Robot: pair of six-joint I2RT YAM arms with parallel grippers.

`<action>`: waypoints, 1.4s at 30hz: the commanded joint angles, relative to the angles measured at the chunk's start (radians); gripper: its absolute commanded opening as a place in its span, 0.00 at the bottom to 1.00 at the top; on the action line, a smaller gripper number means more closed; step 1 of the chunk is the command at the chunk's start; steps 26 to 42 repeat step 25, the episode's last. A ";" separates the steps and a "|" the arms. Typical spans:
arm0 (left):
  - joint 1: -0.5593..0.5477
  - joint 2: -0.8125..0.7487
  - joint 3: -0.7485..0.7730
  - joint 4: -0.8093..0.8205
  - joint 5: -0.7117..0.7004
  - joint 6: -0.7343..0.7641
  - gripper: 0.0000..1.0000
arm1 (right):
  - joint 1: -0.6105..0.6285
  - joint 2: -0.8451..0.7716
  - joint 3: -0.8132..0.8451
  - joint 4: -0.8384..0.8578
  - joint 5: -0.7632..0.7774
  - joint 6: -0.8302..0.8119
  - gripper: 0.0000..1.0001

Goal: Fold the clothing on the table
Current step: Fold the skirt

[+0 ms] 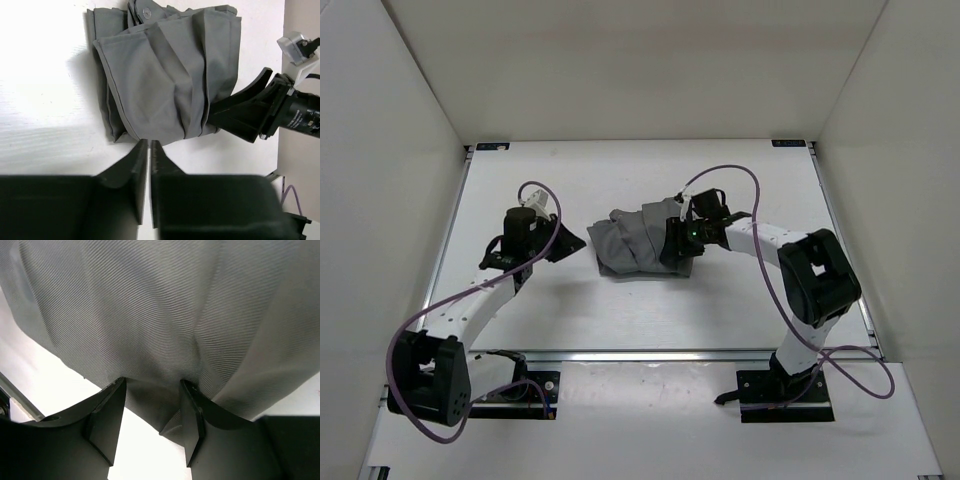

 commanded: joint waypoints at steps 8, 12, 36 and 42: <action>-0.009 0.035 0.137 -0.180 0.045 0.189 0.99 | 0.010 -0.320 0.033 -0.040 0.026 -0.032 0.47; -0.045 0.039 0.188 -0.268 -0.039 0.232 0.99 | -0.054 -0.385 0.005 -0.126 0.044 -0.067 0.47; -0.026 -0.023 0.162 -0.421 -0.281 0.317 0.99 | -0.117 -0.435 -0.075 -0.136 0.073 -0.141 0.48; -0.026 -0.023 0.162 -0.421 -0.281 0.317 0.99 | -0.117 -0.435 -0.075 -0.136 0.073 -0.141 0.48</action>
